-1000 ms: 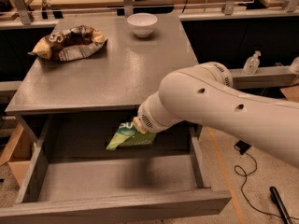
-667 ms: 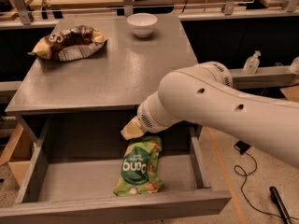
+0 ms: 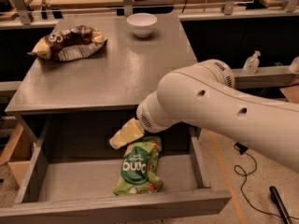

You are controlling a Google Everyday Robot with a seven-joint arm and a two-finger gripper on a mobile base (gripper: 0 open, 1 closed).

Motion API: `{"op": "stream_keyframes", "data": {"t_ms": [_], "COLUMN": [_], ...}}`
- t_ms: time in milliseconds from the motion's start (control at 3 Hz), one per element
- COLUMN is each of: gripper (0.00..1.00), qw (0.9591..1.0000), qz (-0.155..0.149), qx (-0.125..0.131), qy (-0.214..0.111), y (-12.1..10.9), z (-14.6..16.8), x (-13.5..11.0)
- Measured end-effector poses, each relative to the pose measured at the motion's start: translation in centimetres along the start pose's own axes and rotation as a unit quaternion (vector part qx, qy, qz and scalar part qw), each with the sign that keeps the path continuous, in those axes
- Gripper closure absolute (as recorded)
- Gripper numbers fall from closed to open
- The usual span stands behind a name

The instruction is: Place green rice chip bag into top drawer

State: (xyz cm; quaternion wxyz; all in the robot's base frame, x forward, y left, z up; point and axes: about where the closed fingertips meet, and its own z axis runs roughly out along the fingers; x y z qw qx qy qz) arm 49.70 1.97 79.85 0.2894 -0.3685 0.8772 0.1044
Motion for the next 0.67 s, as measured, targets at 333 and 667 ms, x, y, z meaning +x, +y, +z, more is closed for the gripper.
{"op": "stream_keyframes", "data": {"t_ms": [333,667], "gripper": [0.0,0.0], "qw": [0.9993,0.9968], "qz": [0.02,0.051], "qx": [0.028,0.056], "qy": [-0.012,-0.023], "y": [-0.9,-2.2], "z": [-2.5,-5.0], "x": [1.0,2.9]}}
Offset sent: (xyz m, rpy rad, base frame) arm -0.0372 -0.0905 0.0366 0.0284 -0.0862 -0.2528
